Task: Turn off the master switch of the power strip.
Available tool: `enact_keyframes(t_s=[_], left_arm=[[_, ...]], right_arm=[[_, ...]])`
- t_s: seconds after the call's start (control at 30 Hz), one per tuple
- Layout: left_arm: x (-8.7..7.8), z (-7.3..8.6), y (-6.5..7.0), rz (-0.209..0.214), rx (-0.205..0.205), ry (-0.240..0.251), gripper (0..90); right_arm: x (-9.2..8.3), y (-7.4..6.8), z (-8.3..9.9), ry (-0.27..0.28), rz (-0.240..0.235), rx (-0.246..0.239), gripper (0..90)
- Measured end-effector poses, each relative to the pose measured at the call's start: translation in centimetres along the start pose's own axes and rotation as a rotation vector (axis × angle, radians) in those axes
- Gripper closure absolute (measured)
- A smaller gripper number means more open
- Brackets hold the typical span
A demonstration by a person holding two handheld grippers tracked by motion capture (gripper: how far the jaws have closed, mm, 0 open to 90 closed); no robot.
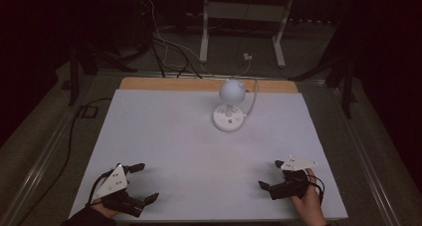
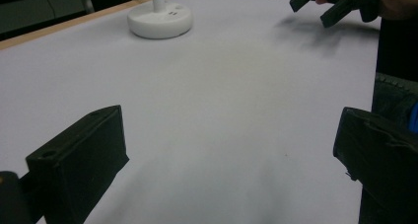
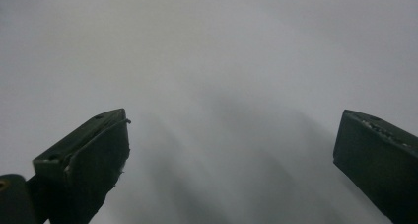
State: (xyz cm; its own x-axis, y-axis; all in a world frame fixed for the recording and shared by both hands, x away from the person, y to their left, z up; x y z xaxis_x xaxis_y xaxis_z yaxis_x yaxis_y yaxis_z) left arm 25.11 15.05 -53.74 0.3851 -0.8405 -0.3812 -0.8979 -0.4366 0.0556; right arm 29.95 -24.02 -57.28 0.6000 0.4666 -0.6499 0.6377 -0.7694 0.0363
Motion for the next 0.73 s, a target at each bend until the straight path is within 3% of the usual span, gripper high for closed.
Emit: enact_keyframes(t_s=[0.73], left_arm=[[0.13,0.02,-0.06,0.003,0.000,-0.002,0.3]], right_arm=[[0.15,-0.22,-0.16,-0.006,-0.017,0.003,0.4]])
Point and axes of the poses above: each handheld gripper's, and its own axes: x roughly forward along the jaws, z roughly out of its underside, y roughly to its right, the point moved 9 cm from there along x, roughly forward along the jaws, and after that the axes turned 8 degrees about z, right-handed, at the moved point
